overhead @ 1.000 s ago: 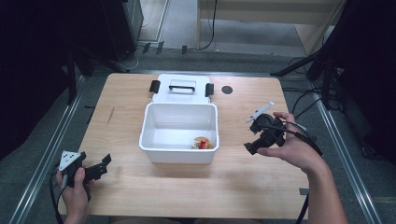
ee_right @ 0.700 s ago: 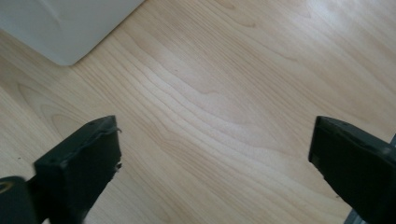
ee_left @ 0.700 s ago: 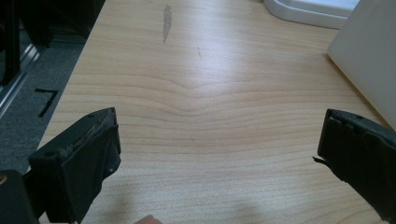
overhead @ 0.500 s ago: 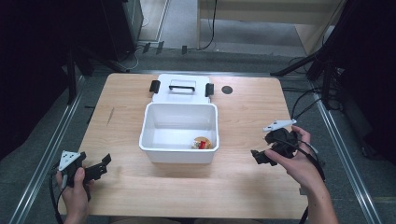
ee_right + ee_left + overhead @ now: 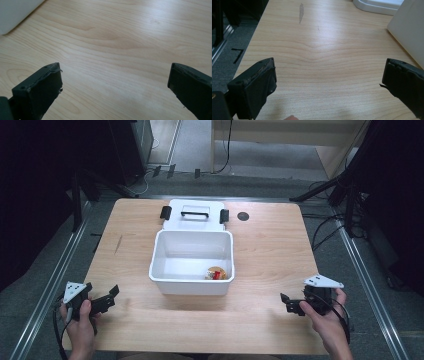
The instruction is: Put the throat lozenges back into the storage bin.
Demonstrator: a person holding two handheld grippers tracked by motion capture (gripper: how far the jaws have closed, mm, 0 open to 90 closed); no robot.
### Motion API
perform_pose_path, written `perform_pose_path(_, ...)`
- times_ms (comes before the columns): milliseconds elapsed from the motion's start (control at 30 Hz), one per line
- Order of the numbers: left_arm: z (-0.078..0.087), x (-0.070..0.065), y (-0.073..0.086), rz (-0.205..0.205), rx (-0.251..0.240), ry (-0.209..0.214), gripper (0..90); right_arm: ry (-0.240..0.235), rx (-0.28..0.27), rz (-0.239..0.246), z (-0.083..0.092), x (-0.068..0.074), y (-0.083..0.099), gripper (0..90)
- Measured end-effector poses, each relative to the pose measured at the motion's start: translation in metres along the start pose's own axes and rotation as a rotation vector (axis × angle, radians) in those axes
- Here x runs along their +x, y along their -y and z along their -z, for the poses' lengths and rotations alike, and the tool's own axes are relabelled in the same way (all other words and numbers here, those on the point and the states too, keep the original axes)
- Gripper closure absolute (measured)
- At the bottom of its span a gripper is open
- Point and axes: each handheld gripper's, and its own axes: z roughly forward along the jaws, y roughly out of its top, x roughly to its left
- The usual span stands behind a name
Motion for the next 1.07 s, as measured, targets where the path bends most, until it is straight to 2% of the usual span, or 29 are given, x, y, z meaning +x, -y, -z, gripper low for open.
perform_pose_path(233, 0.000, 0.000, 0.000, 0.000, -0.005, -0.002, 0.0, 0.018, -0.064, -0.085, 0.005, -0.021, 0.038, 0.0)
perform_pose_path(367, 0.000, -0.001, 0.000, -0.001, -0.004, -0.004, 0.0, 0.040, -0.100, -0.120, 0.008, -0.028, 0.049, 0.0)
perform_pose_path(500, 0.000, -0.001, 0.000, -0.006, -0.004, -0.003, 0.0, 0.061, -0.169, -0.190, 0.007, -0.033, 0.058, 0.1)
perform_pose_path(633, -0.001, -0.001, 0.000, -0.005, 0.000, -0.002, 0.0, 0.093, -0.163, -0.190, -0.001, -0.033, 0.063, 0.1)
perform_pose_path(700, -0.001, -0.001, 0.000, -0.005, 0.002, -0.003, 0.0, 0.118, -0.186, -0.202, 0.000, -0.032, 0.064, 0.1)
perform_pose_path(900, -0.001, -0.001, 0.000, -0.004, 0.000, -0.001, 0.0, 0.106, -0.209, -0.232, 0.002, -0.034, 0.065, 0.1)
perform_pose_path(1067, -0.001, -0.001, 0.000, -0.009, 0.003, -0.003, 0.0, 0.095, -0.202, -0.234, 0.001, -0.035, 0.065, 0.1)
